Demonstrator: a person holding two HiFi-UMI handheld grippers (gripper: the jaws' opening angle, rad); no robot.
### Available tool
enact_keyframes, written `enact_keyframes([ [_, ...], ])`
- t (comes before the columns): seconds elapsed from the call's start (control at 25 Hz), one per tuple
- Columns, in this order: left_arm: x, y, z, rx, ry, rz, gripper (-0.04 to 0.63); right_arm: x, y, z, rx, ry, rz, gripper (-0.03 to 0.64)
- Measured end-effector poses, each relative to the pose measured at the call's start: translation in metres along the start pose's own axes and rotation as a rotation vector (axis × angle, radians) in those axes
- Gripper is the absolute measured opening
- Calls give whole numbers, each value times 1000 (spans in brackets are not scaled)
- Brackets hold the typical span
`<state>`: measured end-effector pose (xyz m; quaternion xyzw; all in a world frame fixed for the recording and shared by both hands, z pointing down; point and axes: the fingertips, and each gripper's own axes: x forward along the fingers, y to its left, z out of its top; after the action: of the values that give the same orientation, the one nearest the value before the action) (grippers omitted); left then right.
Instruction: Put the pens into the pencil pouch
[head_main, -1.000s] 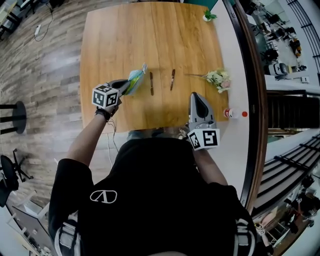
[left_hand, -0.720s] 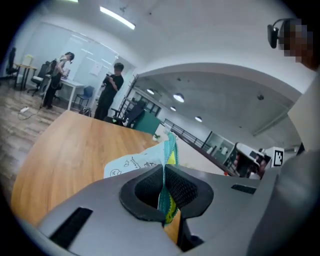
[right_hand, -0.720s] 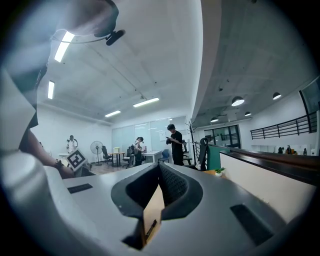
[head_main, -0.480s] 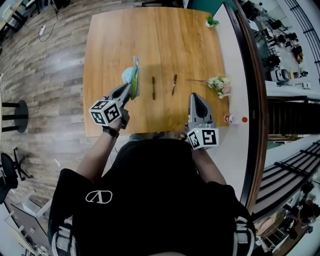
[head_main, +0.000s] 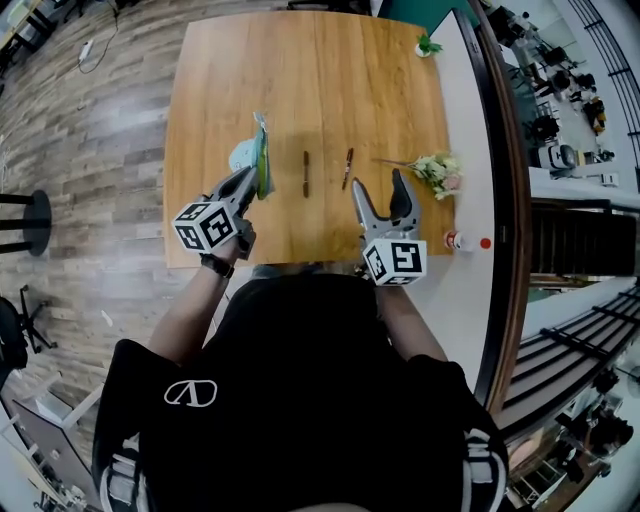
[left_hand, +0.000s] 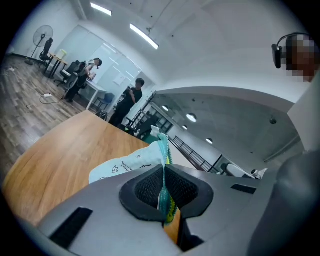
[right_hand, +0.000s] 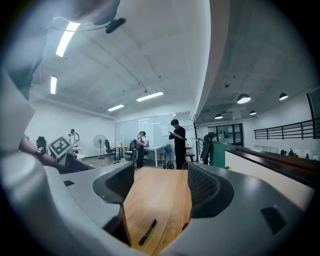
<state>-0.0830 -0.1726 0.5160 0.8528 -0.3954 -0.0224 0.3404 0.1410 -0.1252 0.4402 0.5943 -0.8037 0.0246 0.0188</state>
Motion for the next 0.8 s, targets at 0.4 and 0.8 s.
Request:
enact_keyframes([
  [0.4,3,0,-13,-25,15,-4,17,78,-41,-92,46,383,-33,284],
  [0.8,-4,11,-23,-42,17,36,17,122,-75,-249,202,874,-71,242],
])
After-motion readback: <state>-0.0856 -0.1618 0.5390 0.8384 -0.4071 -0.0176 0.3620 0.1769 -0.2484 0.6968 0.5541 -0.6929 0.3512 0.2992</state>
